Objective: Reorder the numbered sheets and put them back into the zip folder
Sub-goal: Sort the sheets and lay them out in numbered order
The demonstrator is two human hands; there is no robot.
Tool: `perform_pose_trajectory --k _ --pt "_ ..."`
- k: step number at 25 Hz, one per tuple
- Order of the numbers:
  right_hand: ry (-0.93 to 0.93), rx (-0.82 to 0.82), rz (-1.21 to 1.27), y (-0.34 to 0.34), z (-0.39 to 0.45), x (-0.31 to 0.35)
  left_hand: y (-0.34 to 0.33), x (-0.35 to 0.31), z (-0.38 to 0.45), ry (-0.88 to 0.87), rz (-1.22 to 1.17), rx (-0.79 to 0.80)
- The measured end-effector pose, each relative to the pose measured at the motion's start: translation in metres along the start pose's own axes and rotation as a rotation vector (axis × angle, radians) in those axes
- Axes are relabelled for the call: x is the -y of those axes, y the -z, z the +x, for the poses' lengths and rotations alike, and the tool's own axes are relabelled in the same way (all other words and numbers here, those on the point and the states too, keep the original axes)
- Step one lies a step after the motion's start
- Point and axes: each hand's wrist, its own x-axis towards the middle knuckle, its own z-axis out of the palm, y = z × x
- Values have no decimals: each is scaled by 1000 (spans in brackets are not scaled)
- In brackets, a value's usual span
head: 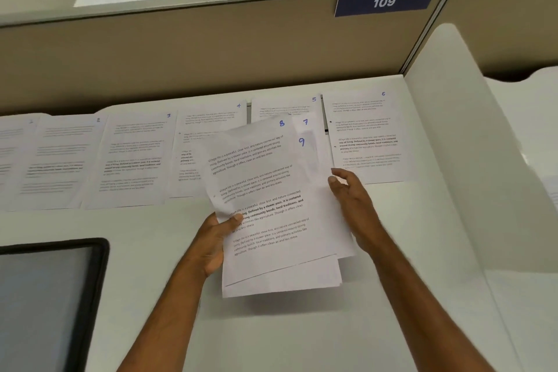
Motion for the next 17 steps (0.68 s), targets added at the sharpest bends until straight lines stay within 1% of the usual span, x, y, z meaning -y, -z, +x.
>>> perform_pose_trajectory --k 2,4,8,13,17 --pt "-10 64 1 -10 -30 -10 13 11 -26 11 0 9" --pt "-13 70 32 -22 -62 -18 30 22 -51 10 1 22" --pt "1 1 9 -44 -114 -25 63 39 -90 -19 -27 48" --pt "50 -8 -7 -79 -166 -33 111 53 -127 -38 -52 46" --pt "76 -35 16 -116 -198 -35 158 48 -155 -37 -63 35"
